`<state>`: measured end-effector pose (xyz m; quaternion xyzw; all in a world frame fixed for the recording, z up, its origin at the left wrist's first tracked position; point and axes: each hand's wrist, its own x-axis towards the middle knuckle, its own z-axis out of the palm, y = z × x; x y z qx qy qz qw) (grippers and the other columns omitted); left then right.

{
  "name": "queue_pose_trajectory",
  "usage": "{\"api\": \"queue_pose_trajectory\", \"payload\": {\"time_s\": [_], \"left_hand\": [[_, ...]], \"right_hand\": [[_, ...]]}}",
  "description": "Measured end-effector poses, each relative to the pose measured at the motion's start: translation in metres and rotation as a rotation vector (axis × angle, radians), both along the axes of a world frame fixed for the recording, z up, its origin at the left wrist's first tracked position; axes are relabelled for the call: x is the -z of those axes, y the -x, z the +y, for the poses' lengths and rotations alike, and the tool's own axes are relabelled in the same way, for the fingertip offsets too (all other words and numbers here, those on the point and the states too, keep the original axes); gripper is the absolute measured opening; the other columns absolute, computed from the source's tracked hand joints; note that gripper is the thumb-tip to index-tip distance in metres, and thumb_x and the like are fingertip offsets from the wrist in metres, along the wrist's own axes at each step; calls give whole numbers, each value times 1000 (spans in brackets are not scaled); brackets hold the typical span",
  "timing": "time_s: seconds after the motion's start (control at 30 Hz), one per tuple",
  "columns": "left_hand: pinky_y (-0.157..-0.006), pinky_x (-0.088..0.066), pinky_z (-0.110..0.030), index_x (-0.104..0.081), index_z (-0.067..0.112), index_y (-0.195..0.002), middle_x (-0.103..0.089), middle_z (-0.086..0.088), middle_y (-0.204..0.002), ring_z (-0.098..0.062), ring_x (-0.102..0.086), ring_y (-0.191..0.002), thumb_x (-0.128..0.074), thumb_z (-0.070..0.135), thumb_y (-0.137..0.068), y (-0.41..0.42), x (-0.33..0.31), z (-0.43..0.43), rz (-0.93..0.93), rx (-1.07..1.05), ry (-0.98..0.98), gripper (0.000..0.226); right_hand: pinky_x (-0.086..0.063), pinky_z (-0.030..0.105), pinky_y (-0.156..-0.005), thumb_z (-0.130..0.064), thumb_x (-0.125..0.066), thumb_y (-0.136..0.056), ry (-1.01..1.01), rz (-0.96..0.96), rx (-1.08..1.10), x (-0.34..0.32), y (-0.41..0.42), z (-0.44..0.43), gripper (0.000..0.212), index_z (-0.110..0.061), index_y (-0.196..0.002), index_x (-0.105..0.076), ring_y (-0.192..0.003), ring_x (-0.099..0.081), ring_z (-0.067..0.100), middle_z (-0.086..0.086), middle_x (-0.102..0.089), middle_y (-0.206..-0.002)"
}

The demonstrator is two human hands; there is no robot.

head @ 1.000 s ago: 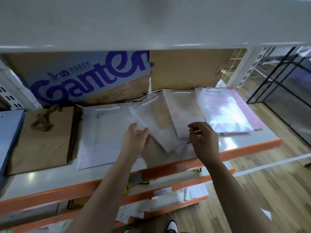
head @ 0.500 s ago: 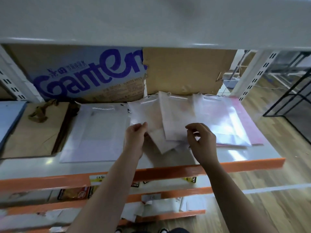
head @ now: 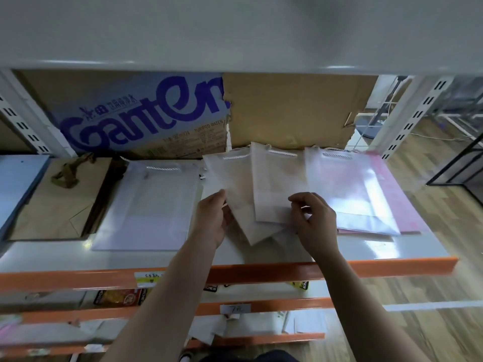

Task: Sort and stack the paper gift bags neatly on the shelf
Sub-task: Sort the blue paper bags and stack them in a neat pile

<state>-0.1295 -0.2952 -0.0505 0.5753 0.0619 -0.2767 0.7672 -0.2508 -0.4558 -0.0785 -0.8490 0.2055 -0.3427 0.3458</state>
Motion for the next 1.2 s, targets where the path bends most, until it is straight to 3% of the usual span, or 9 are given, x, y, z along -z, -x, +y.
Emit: {"api": "queue_pose_trajectory", "payload": {"time_s": [0.27, 0.5, 0.63, 0.73, 0.8, 0.9, 0.97, 1.07, 1.2], "left_hand": [[-68, -59, -35, -72, 12, -85, -73, -9, -84, -26, -71, -83, -74, 7, -81, -11, -7, 10, -264, -245, -126, 7], [-62, -57, -25, -57, 9, -113, -59, -2, -112, -11, -71, -76, -69, -3, -82, -25, -17, 42, -448, -212, -169, 35], [-63, -57, -26, -49, 14, -127, -54, -8, -121, -19, -72, -80, -70, 0, -82, -33, -16, 52, -423, -125, -124, 51], [-77, -59, -37, -38, 25, -141, -55, -10, -127, -22, -66, -103, -79, 11, -76, -33, -7, 47, -391, -34, -93, 78], [-81, -58, -38, -33, 29, -145, -58, -6, -123, -18, -64, -105, -78, 4, -75, -30, -4, 40, -383, 9, -92, 87], [-70, -59, -30, -30, 33, -144, -60, 3, -114, -11, -63, -97, -72, -9, -74, -30, -6, 38, -398, 30, -107, 92], [-70, -60, -34, -31, 31, -144, -60, 3, -116, -14, -63, -101, -72, -10, -73, -35, -7, 44, -408, 38, -109, 92], [-63, -58, -27, -30, 29, -145, -59, 2, -118, -17, -62, -103, -69, -11, -76, -43, -10, 62, -400, 23, -106, 89], [-68, -58, -33, -31, 35, -144, -63, 5, -118, -20, -67, -98, -67, -9, -78, -54, -9, 96, -407, -17, -96, 87]], "right_hand": [[-40, 3, -67, 2, -57, -88, -30, -19, -2, -2, -6, -3, 20, -13, -92, -68, -78, -59, 1, -5, -64, -91], [-39, 4, -65, 2, -57, -88, -44, -49, 17, -7, -19, 7, 21, -15, -91, -68, -78, -59, -1, -4, -66, -91], [-40, 2, -67, 1, -56, -88, -67, -50, 22, -11, -28, 19, 20, -14, -92, -69, -78, -59, 1, -3, -66, -92], [-41, 2, -68, 0, -57, -89, -77, -44, 31, -11, -31, 27, 19, -15, -93, -68, -80, -60, 1, -5, -65, -93], [-42, 4, -68, -1, -57, -89, -79, -40, 41, -9, -31, 31, 20, -17, -93, -68, -81, -61, 2, -5, -66, -93], [-43, 5, -69, -1, -57, -89, -79, -35, 53, -7, -29, 33, 19, -17, -93, -68, -80, -61, 4, -4, -66, -93], [-42, 4, -69, -1, -58, -89, -79, -26, 63, -7, -30, 35, 19, -16, -94, -68, -80, -61, 3, -3, -66, -93], [-40, 1, -72, -1, -58, -89, -79, -10, 69, -9, -34, 40, 18, -12, -97, -70, -80, -59, 0, -2, -66, -93], [-39, -1, -73, -9, -60, -91, -67, 44, 27, -12, -43, 50, 18, -9, -105, -71, -84, -61, 9, -3, -66, -95]]}}
